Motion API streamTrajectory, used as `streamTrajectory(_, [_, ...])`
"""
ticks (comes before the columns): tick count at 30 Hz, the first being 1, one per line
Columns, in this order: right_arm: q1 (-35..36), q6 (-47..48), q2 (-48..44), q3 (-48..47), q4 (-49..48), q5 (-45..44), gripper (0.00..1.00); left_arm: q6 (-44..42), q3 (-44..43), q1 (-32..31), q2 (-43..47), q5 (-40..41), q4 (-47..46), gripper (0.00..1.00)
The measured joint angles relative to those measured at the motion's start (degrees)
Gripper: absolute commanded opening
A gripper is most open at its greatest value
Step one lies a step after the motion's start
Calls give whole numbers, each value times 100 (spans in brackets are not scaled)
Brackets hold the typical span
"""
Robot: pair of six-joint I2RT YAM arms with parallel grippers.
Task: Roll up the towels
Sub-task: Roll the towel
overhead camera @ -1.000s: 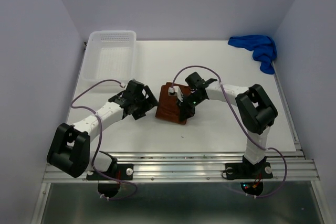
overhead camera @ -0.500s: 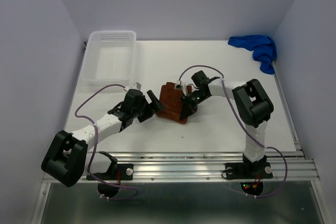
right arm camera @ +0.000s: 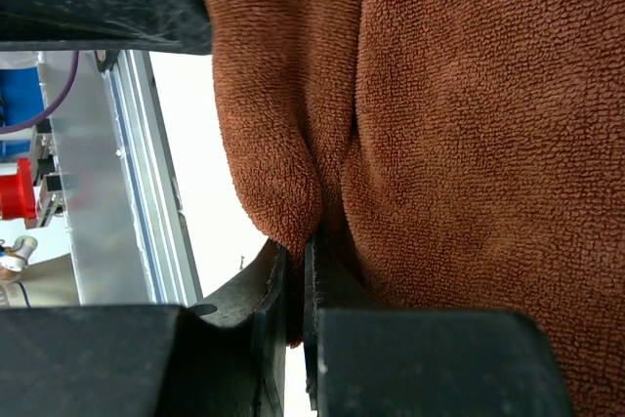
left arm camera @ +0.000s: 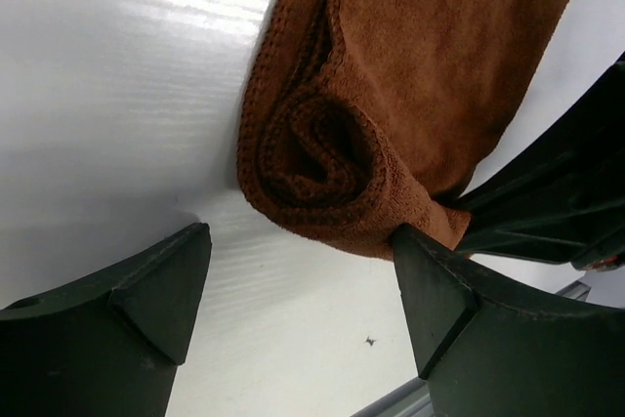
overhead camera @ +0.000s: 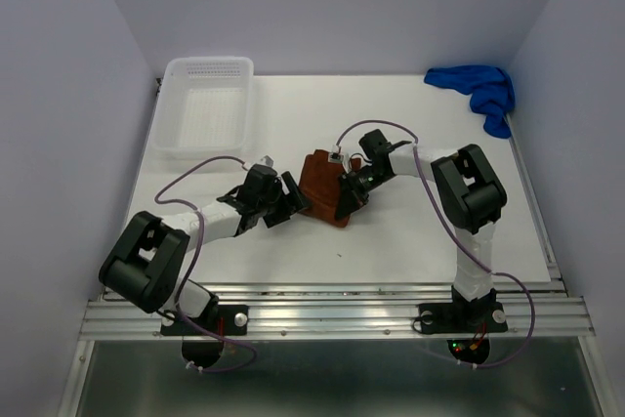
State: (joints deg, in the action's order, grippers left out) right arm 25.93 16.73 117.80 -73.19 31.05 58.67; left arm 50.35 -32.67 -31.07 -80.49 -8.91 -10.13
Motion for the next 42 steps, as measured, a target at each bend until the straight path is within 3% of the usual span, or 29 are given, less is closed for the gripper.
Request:
streamTrajectory(4, [0,15,0,0,0,7,1,2,-160,0,-286,-7,-219,85])
streamTrajectory(11, [-4,90,0,0,0,0,1,-2,-417,0,-695,-9,-442,71])
streamTrajectory(13, [-4,122,0,0,0,-15,1,-26,-566,0,-870,-4,-442,57])
streamTrajectory(16, [-4,179,0,-9,2,-42,8,-63,-907,-4,-1246,9,-282,45])
streamTrajectory(18, [-4,240,0,-39,9,-66,18,-81,-1169,-7,-1443,4,-155,40])
streamTrajectory(22, [-7,437,-2,-144,70,-146,28,-92,-1528,-17,-1676,33,103,37])
streamTrajectory(25, [-7,632,-90,-221,205,-341,45,-70,-1700,-35,-1786,61,267,34])
streamTrajectory(31, [-9,1115,-667,-262,365,-1150,54,90,-1926,-61,-1832,162,686,34])
streamTrajectory(42, [437,1943,-2203,175,79,-2306,59,385,-2699,-160,-2105,341,1832,31])
